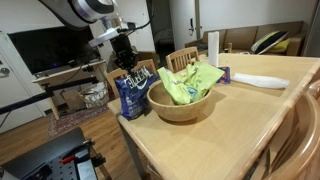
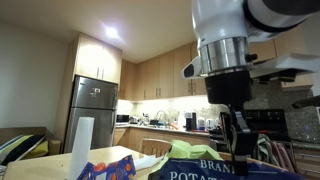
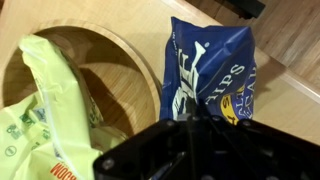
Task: Take the blue packet of potato chips out of the bowl and put it on the table
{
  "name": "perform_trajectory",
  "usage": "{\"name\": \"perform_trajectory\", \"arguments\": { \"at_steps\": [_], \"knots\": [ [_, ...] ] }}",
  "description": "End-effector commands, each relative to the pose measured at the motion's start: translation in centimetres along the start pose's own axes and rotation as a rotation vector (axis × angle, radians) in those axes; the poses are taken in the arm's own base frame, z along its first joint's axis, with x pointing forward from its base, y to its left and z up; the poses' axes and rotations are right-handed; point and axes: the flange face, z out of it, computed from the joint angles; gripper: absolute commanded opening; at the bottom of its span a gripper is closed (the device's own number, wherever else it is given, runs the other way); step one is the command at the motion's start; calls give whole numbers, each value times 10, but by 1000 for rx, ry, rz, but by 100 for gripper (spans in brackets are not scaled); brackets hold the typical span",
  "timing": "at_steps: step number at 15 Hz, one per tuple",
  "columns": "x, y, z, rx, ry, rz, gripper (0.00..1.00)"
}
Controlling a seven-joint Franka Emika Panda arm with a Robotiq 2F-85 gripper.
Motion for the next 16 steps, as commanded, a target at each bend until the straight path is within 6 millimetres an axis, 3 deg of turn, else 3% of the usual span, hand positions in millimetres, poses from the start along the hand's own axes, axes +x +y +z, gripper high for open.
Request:
{"name": "perform_trajectory", "arguments": {
  "at_steps": [1, 5, 16],
  "knots": [
    [-7, -8, -5, -20, -11, -18, 0],
    [-13, -19, -16, -26, 7, -14, 0],
    [-21, -53, -76, 105, 102, -41, 0]
  ]
}}
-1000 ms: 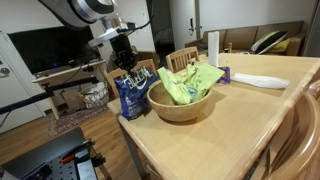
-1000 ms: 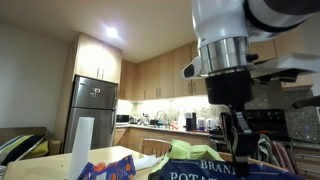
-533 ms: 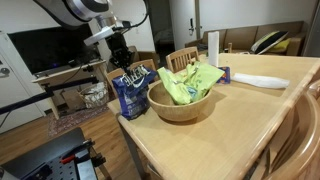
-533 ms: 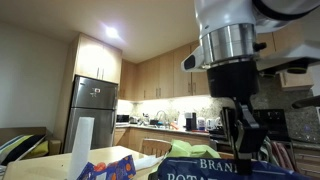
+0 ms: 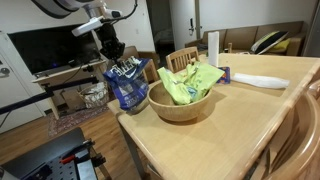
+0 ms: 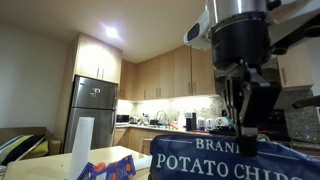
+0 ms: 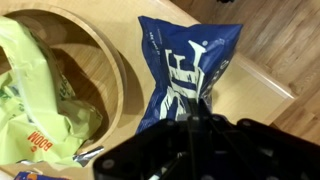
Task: Take the blue packet of potato chips out of the bowl and put it on the table
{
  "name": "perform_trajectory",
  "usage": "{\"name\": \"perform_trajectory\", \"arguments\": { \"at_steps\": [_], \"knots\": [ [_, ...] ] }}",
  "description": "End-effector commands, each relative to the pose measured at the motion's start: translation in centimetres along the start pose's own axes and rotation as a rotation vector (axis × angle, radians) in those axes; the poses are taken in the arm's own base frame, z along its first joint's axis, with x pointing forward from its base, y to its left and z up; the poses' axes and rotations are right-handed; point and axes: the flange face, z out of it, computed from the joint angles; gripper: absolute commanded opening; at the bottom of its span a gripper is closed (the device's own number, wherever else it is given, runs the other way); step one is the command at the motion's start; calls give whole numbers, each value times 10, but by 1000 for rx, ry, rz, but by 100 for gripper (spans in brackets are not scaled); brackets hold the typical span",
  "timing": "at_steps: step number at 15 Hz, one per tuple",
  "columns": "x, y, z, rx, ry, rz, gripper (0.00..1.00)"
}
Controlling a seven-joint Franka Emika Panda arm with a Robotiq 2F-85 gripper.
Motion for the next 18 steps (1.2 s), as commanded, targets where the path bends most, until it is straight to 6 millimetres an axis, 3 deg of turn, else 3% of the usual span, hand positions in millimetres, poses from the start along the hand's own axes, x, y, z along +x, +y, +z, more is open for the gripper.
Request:
{"name": "perform_trajectory", "arguments": {
  "at_steps": [1, 6, 11, 18],
  "knots": [
    [-5, -15, -18, 54, 3, -12, 0],
    [2, -33, -10, 113, -24, -34, 0],
    [2, -39, 13, 143, -108, -54, 0],
    [5, -50, 21, 154, -151, -91, 0]
  ]
}}
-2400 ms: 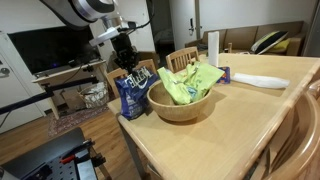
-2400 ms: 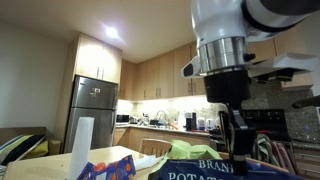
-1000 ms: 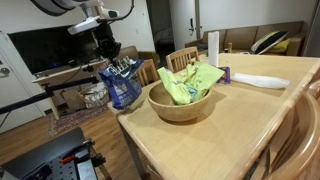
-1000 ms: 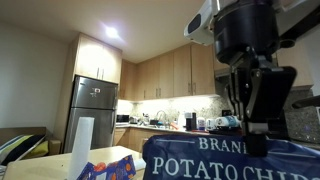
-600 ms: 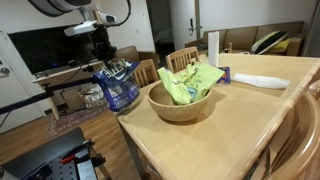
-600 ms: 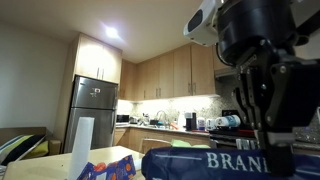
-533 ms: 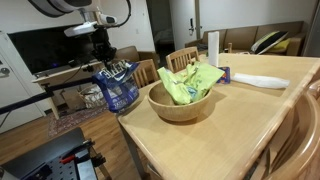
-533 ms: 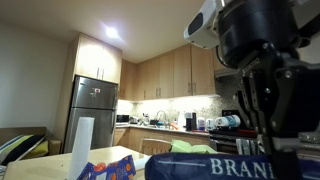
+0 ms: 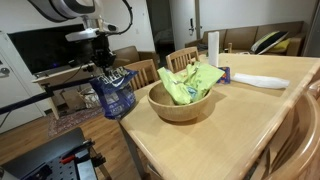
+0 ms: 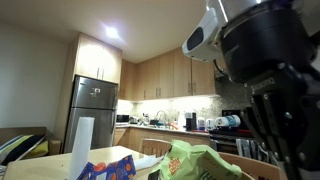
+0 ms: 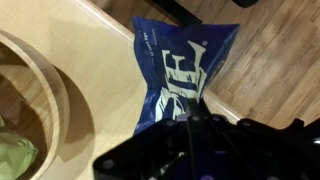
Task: Take the blue packet of potato chips out of the bowl and put it on the table
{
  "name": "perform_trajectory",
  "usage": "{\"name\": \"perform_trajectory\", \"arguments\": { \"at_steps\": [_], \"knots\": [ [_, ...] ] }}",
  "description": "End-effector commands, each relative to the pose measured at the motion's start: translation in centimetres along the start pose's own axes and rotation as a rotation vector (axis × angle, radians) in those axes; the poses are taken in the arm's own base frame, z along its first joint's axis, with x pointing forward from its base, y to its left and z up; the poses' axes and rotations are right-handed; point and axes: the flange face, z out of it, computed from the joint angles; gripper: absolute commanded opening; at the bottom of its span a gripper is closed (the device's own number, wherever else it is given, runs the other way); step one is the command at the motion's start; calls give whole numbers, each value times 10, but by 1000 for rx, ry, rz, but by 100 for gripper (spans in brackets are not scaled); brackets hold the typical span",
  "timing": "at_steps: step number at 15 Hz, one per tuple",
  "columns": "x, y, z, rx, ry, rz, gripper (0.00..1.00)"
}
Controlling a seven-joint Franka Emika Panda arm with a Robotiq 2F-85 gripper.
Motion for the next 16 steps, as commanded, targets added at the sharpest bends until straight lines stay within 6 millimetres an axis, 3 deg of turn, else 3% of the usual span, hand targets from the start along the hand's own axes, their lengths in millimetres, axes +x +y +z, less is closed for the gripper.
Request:
{"name": "perform_trajectory", "arguments": {
  "at_steps": [1, 8, 16],
  "knots": [
    [5, -8, -6, 25, -27, -46, 0],
    [8, -25, -18, 20, 12, -136, 0],
    [14, -28, -8, 33, 3, -196, 0]
  ]
}}
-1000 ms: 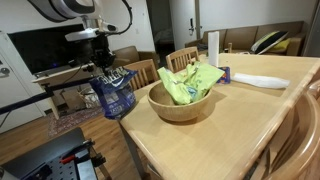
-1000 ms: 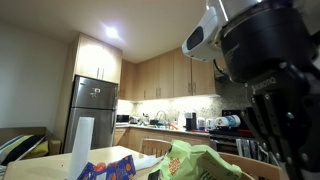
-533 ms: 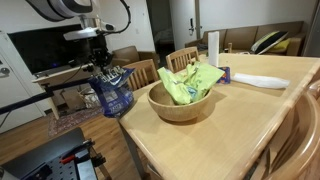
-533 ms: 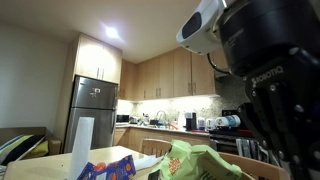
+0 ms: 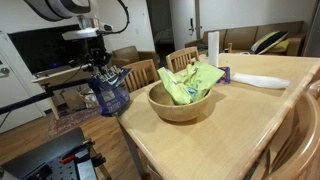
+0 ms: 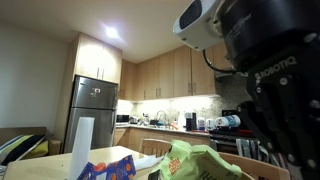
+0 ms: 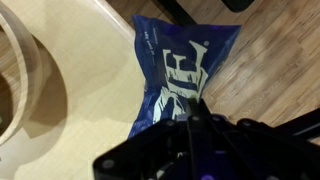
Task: Take the blue packet of potato chips out of the bowl and put it on the table
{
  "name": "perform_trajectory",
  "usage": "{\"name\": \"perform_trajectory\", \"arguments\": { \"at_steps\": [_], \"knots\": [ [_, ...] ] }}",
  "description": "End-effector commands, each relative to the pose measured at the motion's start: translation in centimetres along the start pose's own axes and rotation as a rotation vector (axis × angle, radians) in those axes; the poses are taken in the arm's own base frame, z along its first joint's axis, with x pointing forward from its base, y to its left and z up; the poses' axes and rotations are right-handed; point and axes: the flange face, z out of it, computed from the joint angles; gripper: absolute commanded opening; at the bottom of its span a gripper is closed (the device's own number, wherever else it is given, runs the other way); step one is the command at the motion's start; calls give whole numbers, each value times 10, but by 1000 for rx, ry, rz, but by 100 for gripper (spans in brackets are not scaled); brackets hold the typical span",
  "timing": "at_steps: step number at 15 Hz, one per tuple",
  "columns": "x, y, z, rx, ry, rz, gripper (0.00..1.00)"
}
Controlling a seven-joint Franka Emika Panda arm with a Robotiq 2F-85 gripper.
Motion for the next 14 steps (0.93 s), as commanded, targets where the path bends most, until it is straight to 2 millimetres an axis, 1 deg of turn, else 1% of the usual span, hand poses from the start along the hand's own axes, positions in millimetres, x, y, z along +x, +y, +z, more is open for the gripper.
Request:
{"name": "perform_trajectory", "arguments": {
  "at_steps": [1, 4, 7, 9, 11, 12, 14],
  "knots": [
    [7, 4, 4, 21, -21, -31, 0],
    [8, 16, 19, 27, -62, -15, 0],
    [7, 32, 26, 5, -69, 9, 0],
    [5, 49, 25, -42, -59, 33, 0],
    [4, 67, 20, -79, -34, 49, 0],
    [4, 76, 17, -133, -12, 58, 0],
    [3, 91, 17, -188, 6, 72, 0]
  ]
}}
